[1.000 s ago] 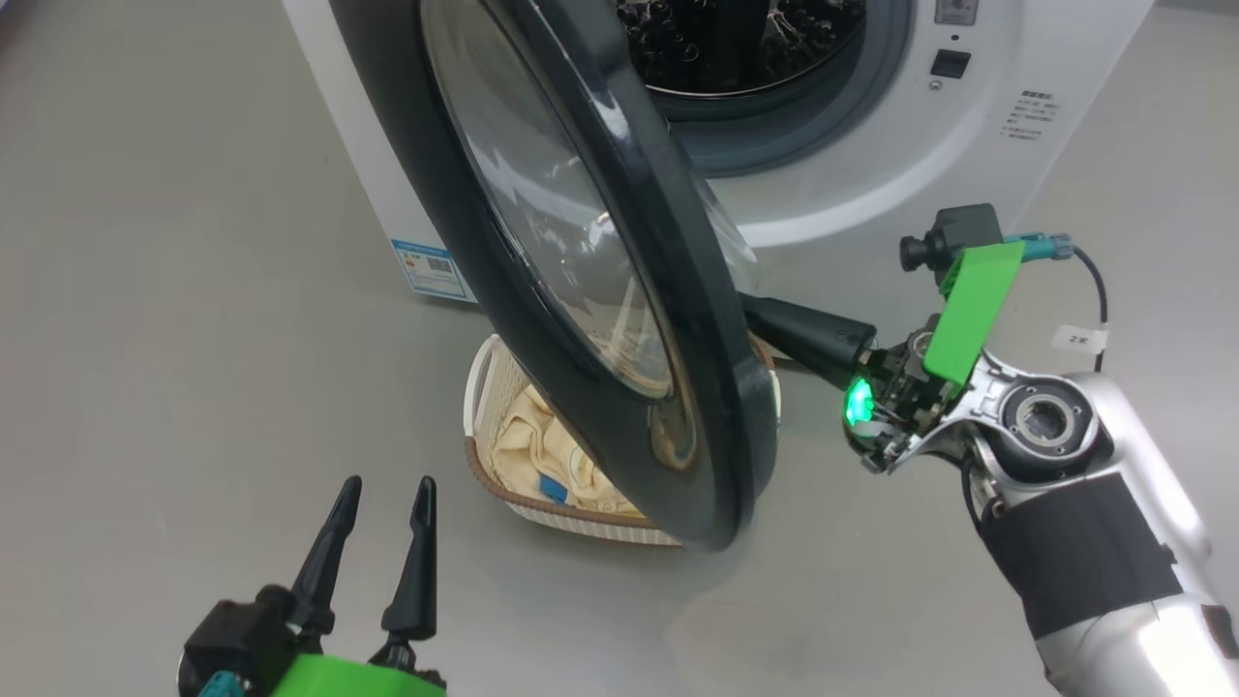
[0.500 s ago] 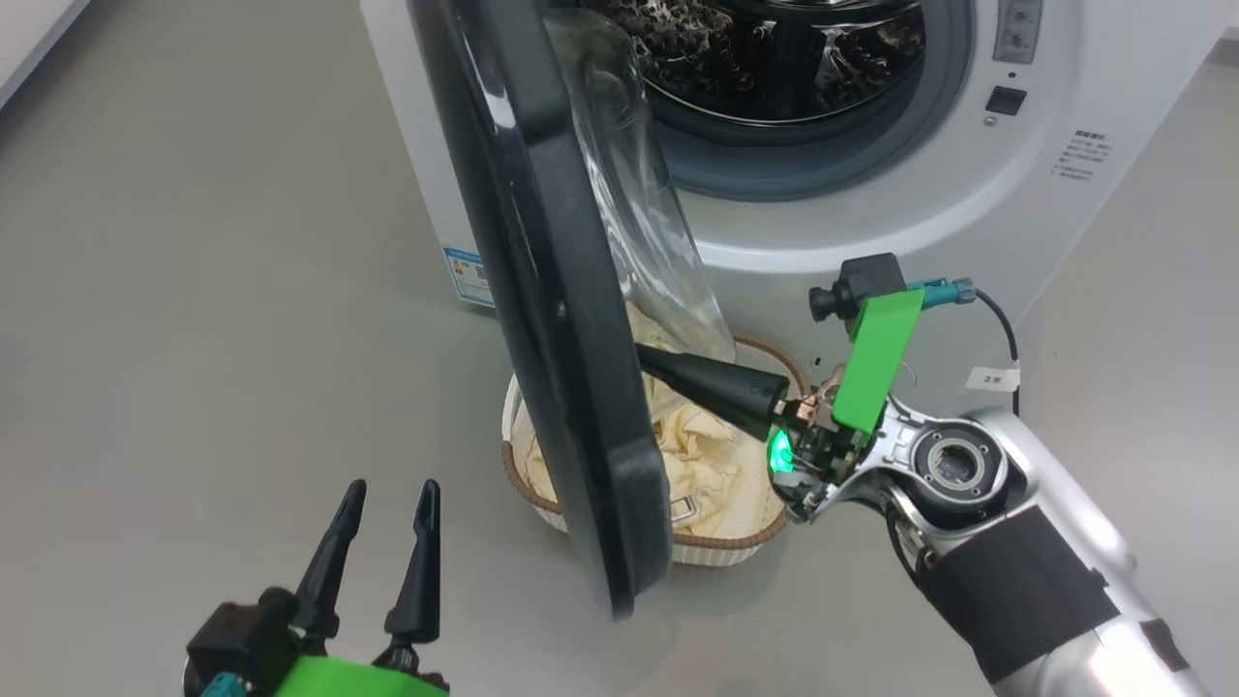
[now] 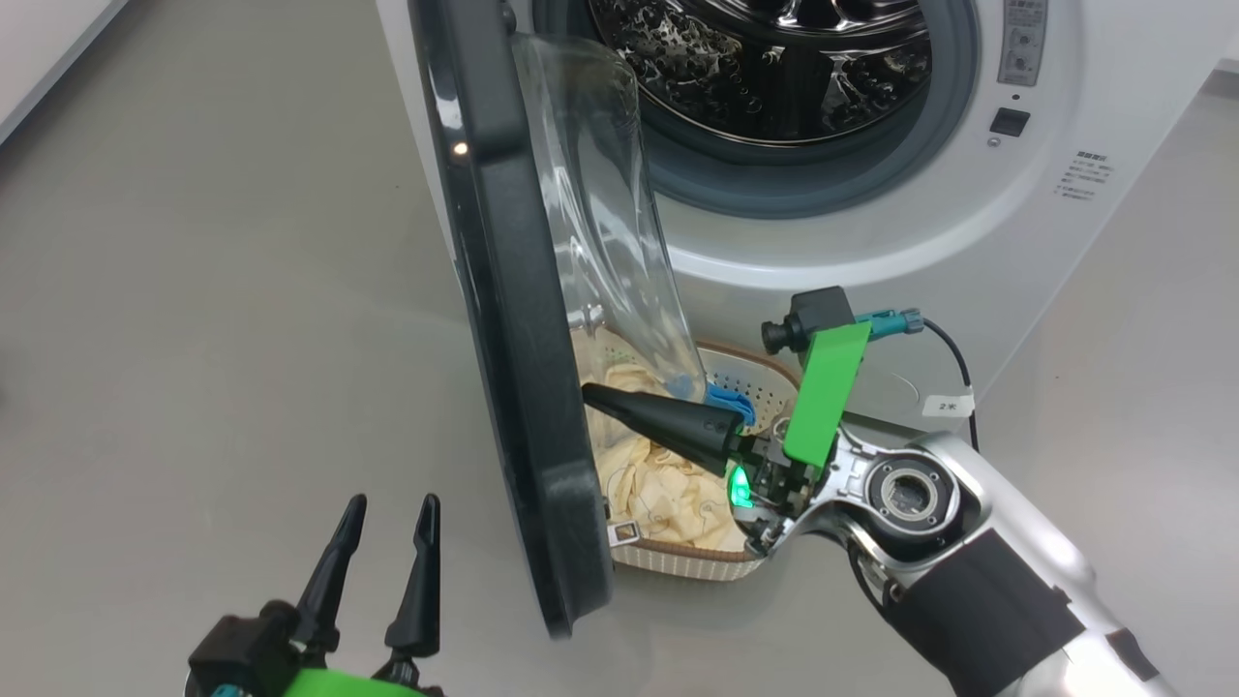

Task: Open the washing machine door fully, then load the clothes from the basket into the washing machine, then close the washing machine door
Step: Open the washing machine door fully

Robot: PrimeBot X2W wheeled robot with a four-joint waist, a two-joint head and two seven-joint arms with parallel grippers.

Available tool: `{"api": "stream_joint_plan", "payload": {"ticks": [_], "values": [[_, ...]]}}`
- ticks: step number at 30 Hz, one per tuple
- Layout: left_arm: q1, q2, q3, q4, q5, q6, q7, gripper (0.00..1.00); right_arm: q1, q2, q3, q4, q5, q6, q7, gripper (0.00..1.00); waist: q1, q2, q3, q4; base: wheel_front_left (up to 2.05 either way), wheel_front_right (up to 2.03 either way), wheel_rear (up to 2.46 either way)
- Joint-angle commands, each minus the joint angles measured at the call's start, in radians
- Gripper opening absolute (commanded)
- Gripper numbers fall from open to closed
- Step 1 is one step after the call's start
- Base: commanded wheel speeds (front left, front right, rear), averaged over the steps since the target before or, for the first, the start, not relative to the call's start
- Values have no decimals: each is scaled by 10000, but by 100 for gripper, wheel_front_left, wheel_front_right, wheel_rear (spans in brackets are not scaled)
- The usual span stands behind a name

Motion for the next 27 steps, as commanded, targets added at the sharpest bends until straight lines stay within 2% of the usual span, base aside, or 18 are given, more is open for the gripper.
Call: {"api": "stream_joint_plan", "payload": {"ticks": [1, 8, 11, 18, 21, 24, 27], "values": [[-175, 74, 293, -301, -64, -32, -111, 100, -103, 194, 167, -392, 112, -27, -127, 0, 1, -1, -15, -10, 0, 0, 0], [-107, 74, 326, -308, 21, -21, -111, 100, 84, 194, 150, -475, 95, -27, -178, 0, 1, -1, -207, -112, 0, 0, 0], [-94, 74, 423, -315, 133, -33, -111, 100, 314, 160, -163, -598, -395, -27, -8, 0, 1, -1, -334, -188, 0, 0, 0], [63, 74, 715, -326, 280, -67, -111, 100, 828, -489, -1062, -1516, -1412, -27, -76, 0, 1, -1, -565, -387, 0, 0, 0], [87, 74, 779, -361, 307, -81, -111, 100, 1016, -1213, -1376, -2340, -2743, -27, -1073, 0, 1, -1, -602, -434, 0, 0, 0], [122, 74, 822, -396, 319, -85, -111, 100, 1266, -2031, -1475, -2806, -4241, -27, -2990, 0, 1, -1, -637, -524, 0, 0, 0], [168, 74, 836, -384, 325, -88, -111, 100, 1553, -3033, -1153, -2646, -5930, -27, -5379, 0, 1, -1, -696, -597, 0, 0, 0]]}}
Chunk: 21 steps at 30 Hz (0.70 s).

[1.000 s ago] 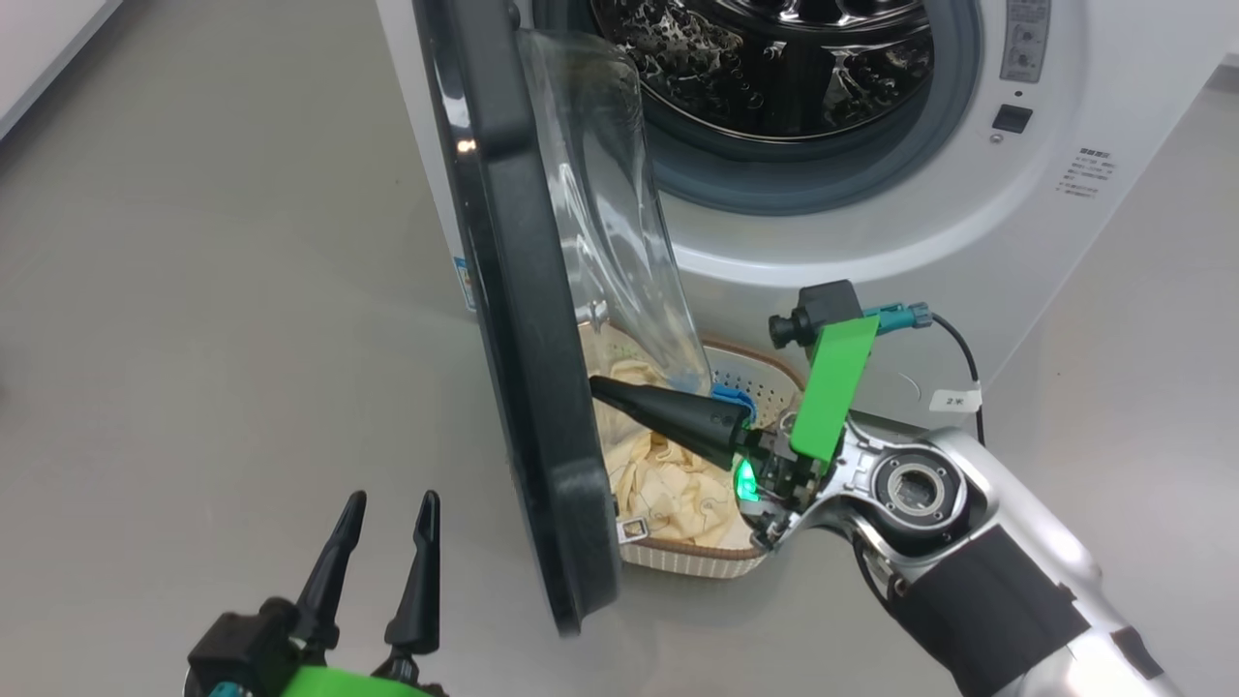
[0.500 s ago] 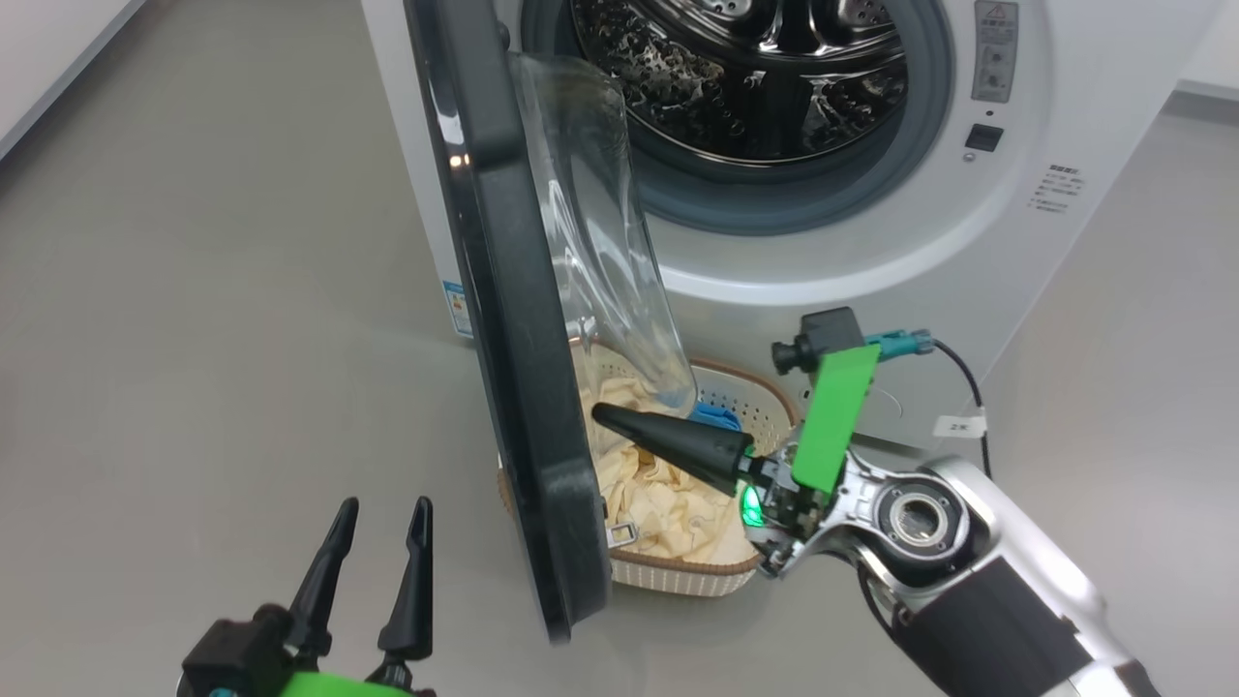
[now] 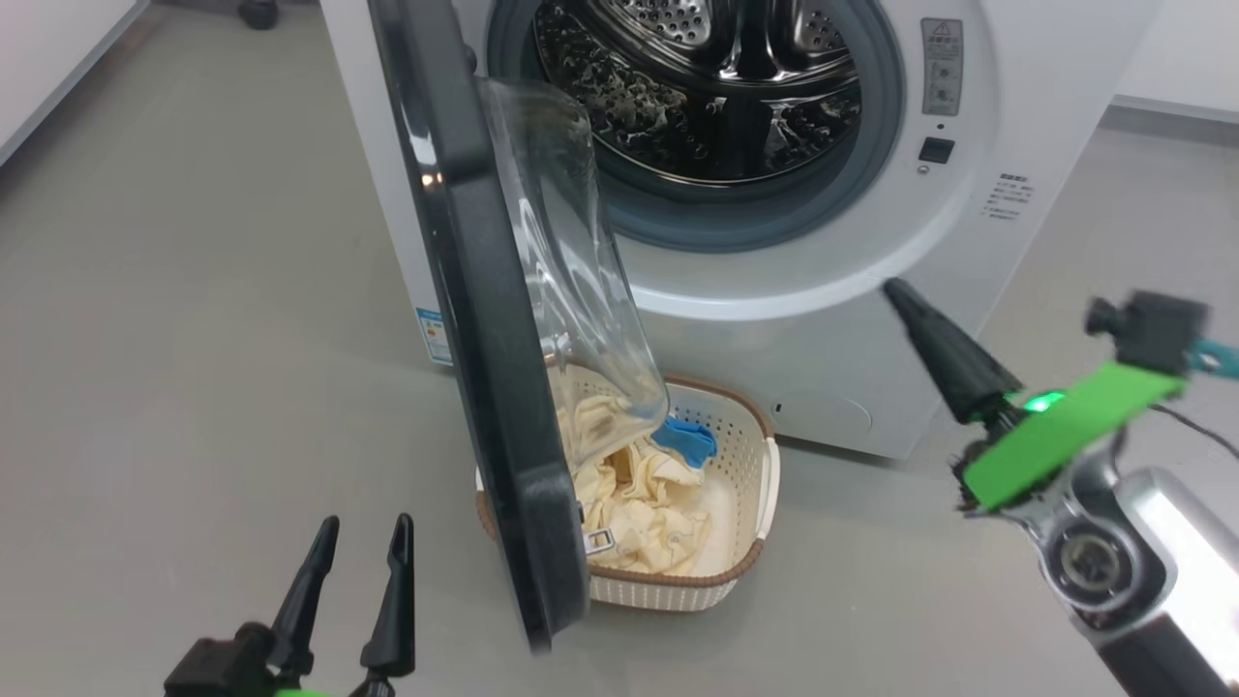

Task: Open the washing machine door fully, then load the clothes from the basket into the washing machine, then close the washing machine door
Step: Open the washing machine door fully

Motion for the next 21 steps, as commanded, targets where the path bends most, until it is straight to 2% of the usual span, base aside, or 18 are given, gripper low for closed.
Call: {"api": "stream_joint_plan", "payload": {"ticks": [1, 2, 3, 4, 6, 8, 13, 21], "values": [[-200, 58, 394, -337, 118, -6, -111, 100, 151, -460, 208, -125, -483, -27, -1108, 1, 0, 0, -35, -63, 0, 0, 0], [-185, 58, 432, -344, 120, 0, -111, 100, 264, -659, 309, -3, -692, -27, -1819, 29, 0, 0, -46, -126, 0, 0, 0], [-170, 58, 461, -350, 125, 2, -111, 100, 363, -884, 437, 129, -905, -27, -2445, 64, 0, 0, -56, -171, 0, 0, 0], [-152, 58, 485, -350, 149, -3, -111, 100, 442, -1111, 537, 302, -1175, -27, -2879, 81, 0, 0, -62, -233, 0, 0, 0], [-120, 58, 523, -348, 187, -14, -111, 100, 597, -1362, 549, 623, -1630, -27, -3260, 98, 0, 0, -72, -344, 0, 0, 0], [-99, 58, 551, -351, 223, -26, -111, 100, 767, -1386, 149, 828, -2200, -27, -3353, 100, 0, 0, -77, -431, 0, 0, 0], [-93, 58, 647, -376, 311, -51, -111, 100, 1683, -731, -1684, 598, -4028, -27, -3366, 100, 0, 0, -35, -621, 0, 0, 0], [-156, 58, 692, -385, 386, -92, -111, 100, 3291, 430, -3835, 471, -6512, -27, -3369, 100, 0, 0, 113, -783, 0, 0, 0]]}}
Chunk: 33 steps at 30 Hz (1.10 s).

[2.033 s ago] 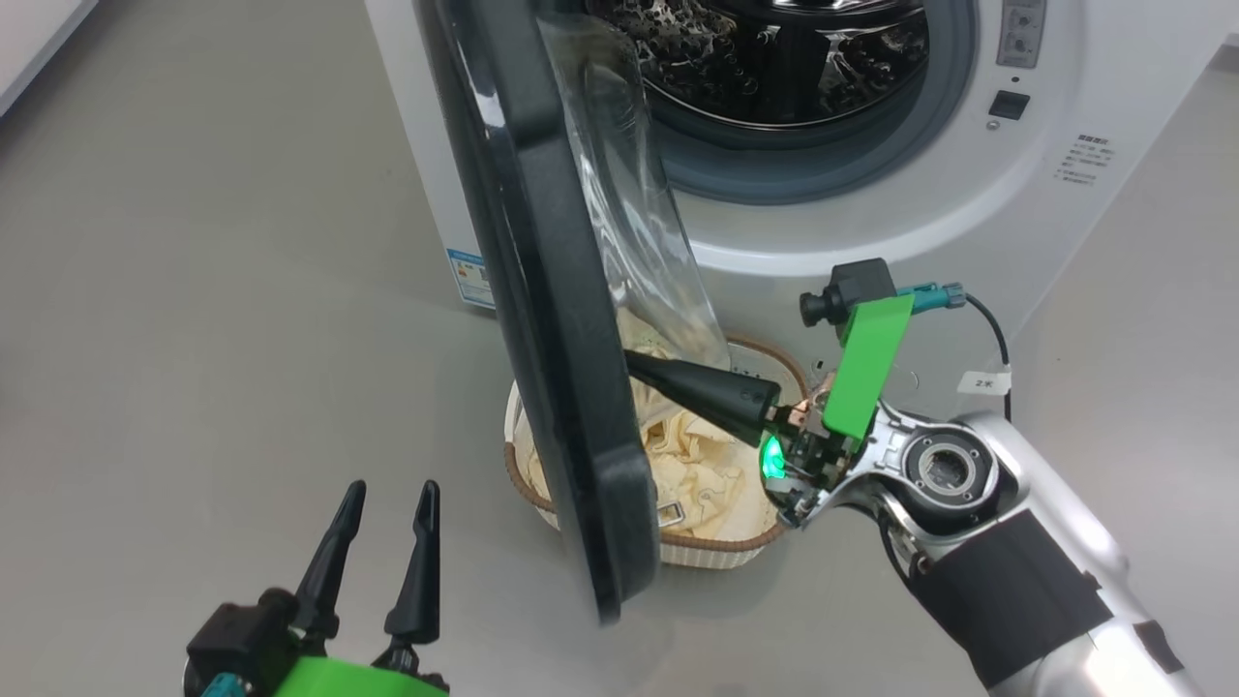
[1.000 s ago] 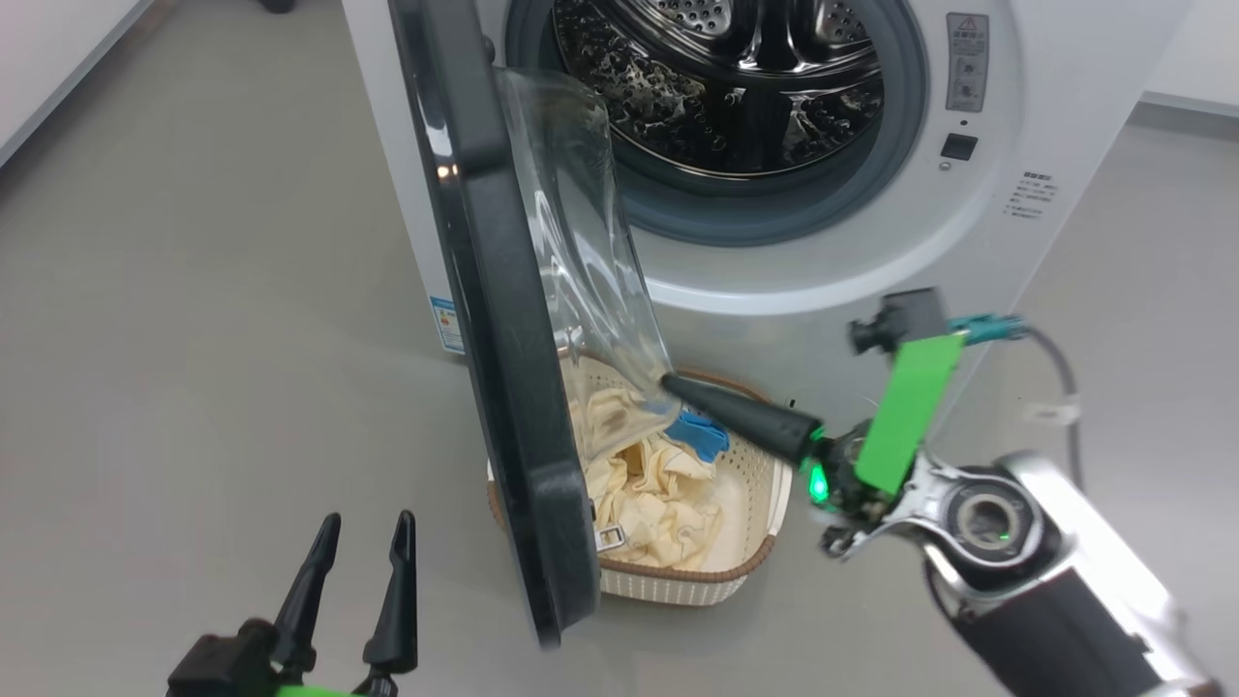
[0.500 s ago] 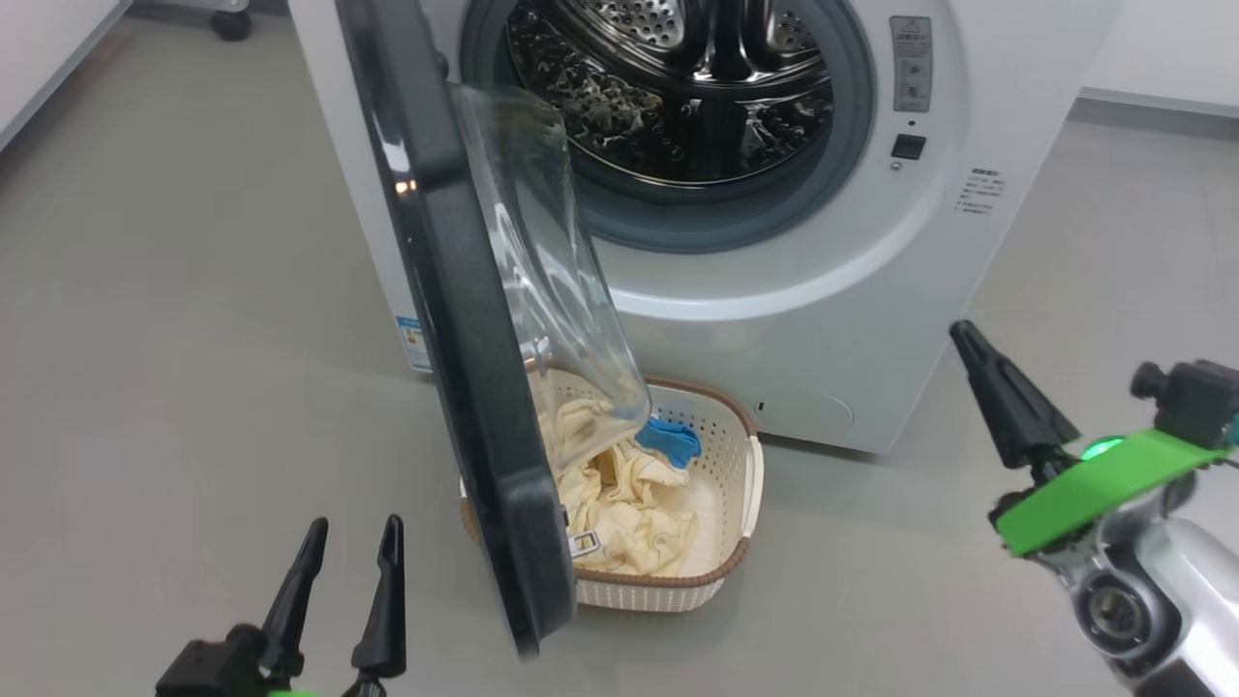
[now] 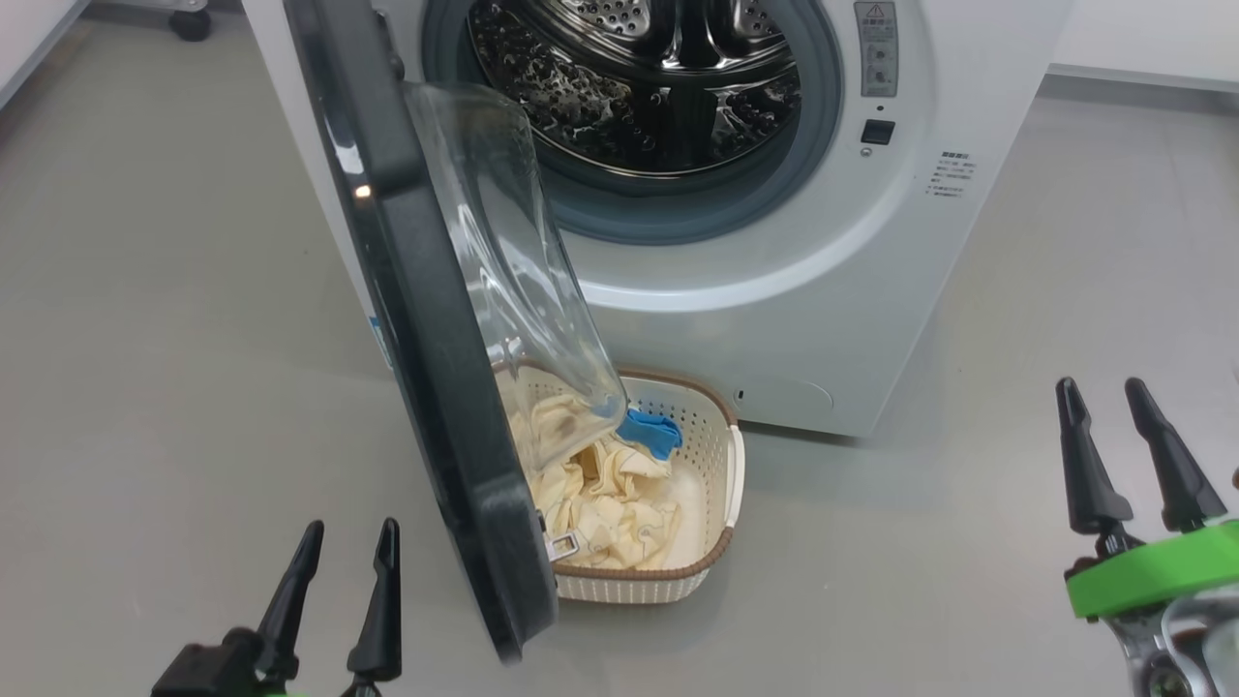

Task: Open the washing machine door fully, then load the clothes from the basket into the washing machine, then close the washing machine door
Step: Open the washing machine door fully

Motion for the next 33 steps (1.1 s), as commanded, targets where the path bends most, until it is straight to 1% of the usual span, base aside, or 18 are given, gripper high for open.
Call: {"api": "stream_joint_plan", "payload": {"ticks": [1, 5, 11, 14, 22, 27, 33], "values": [[-296, 60, 406, -379, 116, -7, -111, 100, -17, -75, -137, -385, -375, -29, -94, 100, 1, 0, 54, -65, 0, 0, 0], [-311, 60, 467, -383, 160, -20, -111, 100, 361, 116, -539, -389, -1008, -29, -94, 100, 1, 0, 142, -209, 0, 0, 0], [-330, 60, 555, -382, 191, -35, -111, 100, 818, 408, -1080, -449, -1637, -29, -94, 100, 1, 0, 179, -349, 0, 0, 0], [-312, 60, 596, -381, 199, -39, -111, 100, 959, 507, -1236, -457, -1794, -29, -94, 100, 1, 0, 169, -387, 0, 0, 0], [-189, 60, 760, -338, 244, -55, -111, 100, 1522, 1013, -1809, -307, -2315, -29, -95, 100, 1, 0, 87, -500, 0, 0, 0], [-126, 60, 824, -348, 290, -63, -111, 100, 1738, 1377, -1910, -209, -2454, -29, -95, 100, 1, 0, 83, -653, 0, 0, 0], [-60, 60, 907, -362, 332, -70, -111, 100, 1879, 1547, -2033, -154, -2701, -29, -95, 100, 1, 0, 71, -831, 0, 0, 0]]}}
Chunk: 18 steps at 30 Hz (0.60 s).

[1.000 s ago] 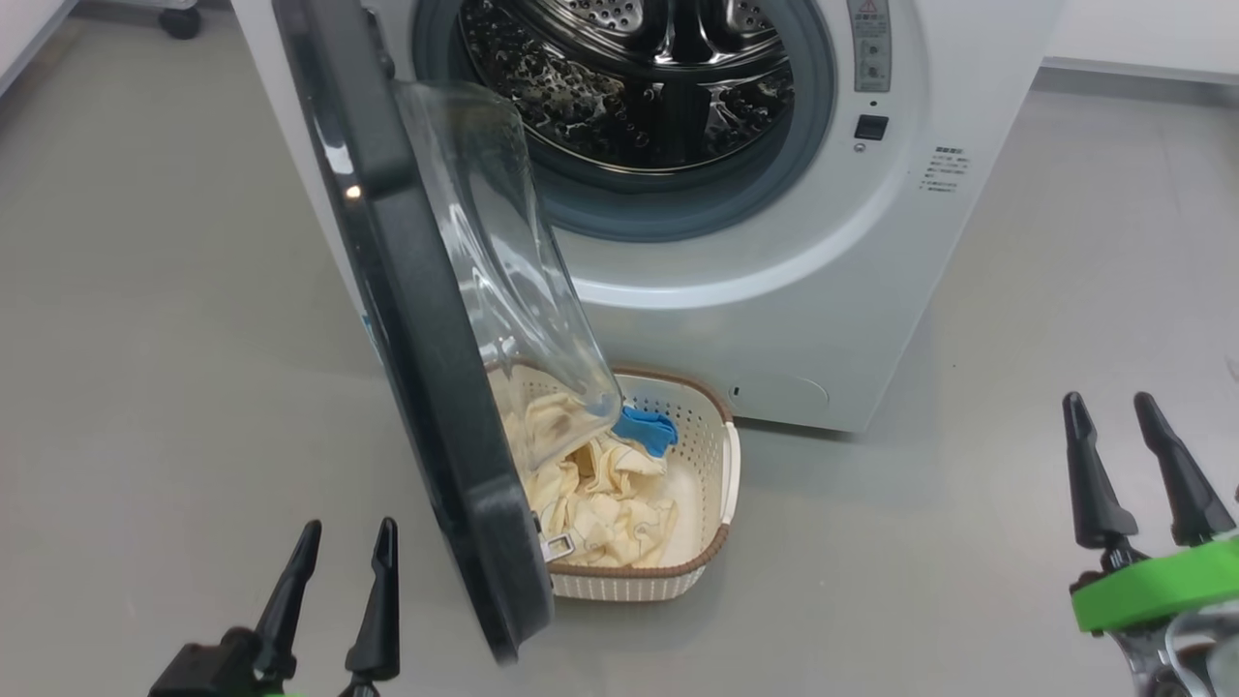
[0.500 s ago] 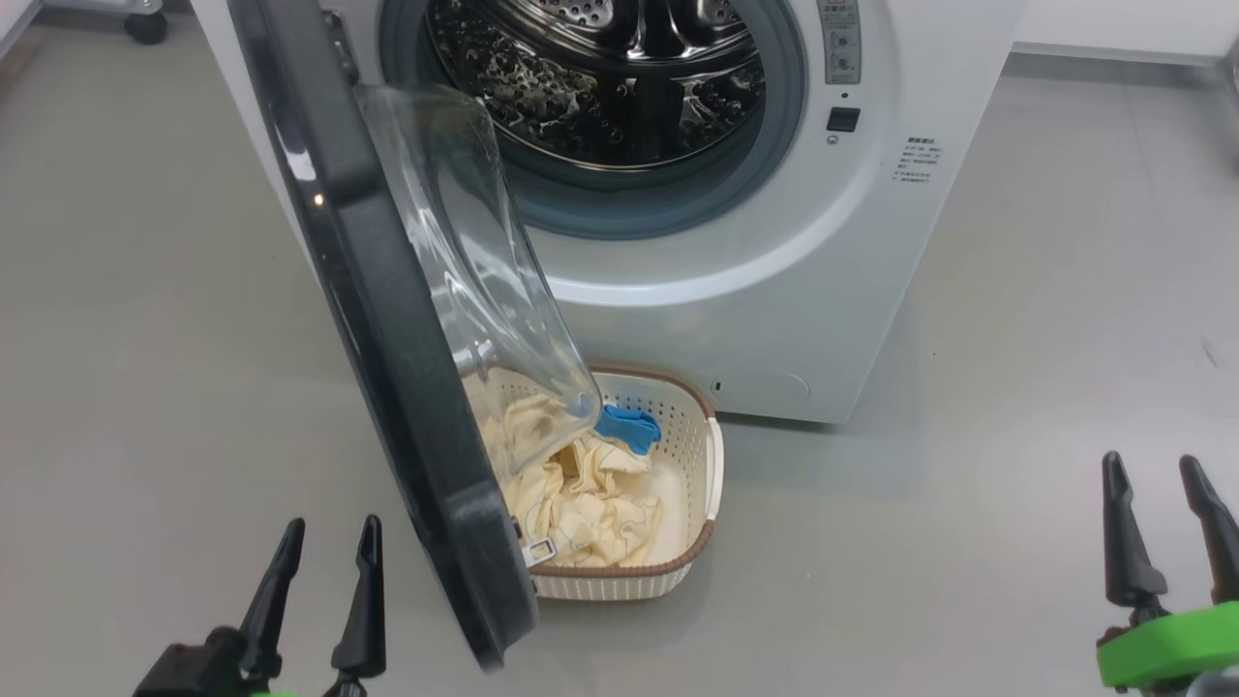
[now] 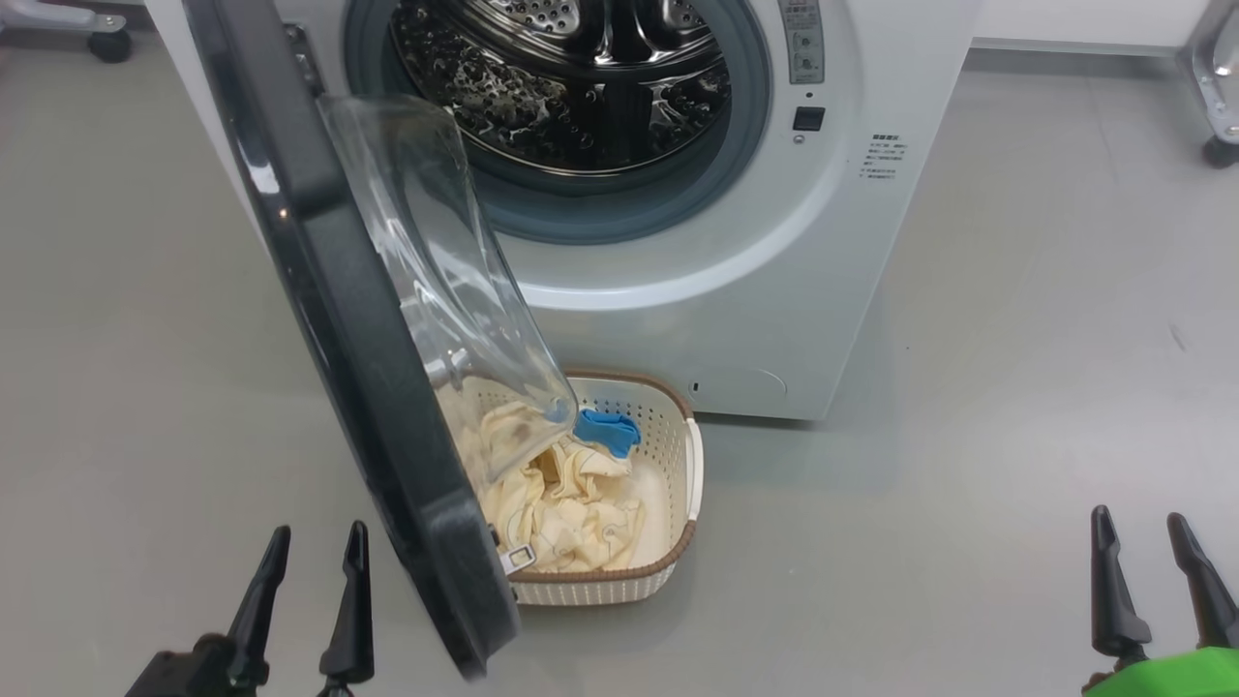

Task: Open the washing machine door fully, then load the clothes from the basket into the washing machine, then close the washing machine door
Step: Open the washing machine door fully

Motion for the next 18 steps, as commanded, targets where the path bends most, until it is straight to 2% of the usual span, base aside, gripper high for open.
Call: {"api": "stream_joint_plan", "payload": {"ticks": [1, 11, 12, 13, 18], "values": [[-177, 64, 367, -343, 86, -59, -111, 100, -138, -154, 101, -289, -121, -29, -95, 100, 0, 0, -2, -38, 0, 0, 0], [-125, 64, 442, -294, 107, -64, -111, 100, -93, -83, -13, -343, -225, -29, -95, 100, 0, 0, -55, -175, 0, 0, 0], [-105, 64, 446, -227, 47, -64, -111, 54, -89, -80, -5, -349, -224, -29, -95, 100, 0, 0, -67, -182, 0, 0, 0], [-97, 64, 451, -167, 0, -64, -111, 0, -82, -77, 2, -357, -221, -29, -95, 100, 0, 0, -81, -187, 0, 0, 0], [-100, 64, 516, -87, -78, -62, -111, 0, -54, -79, -14, -407, -196, -29, -95, 100, 0, 0, -89, -183, 0, 0, 0]]}}
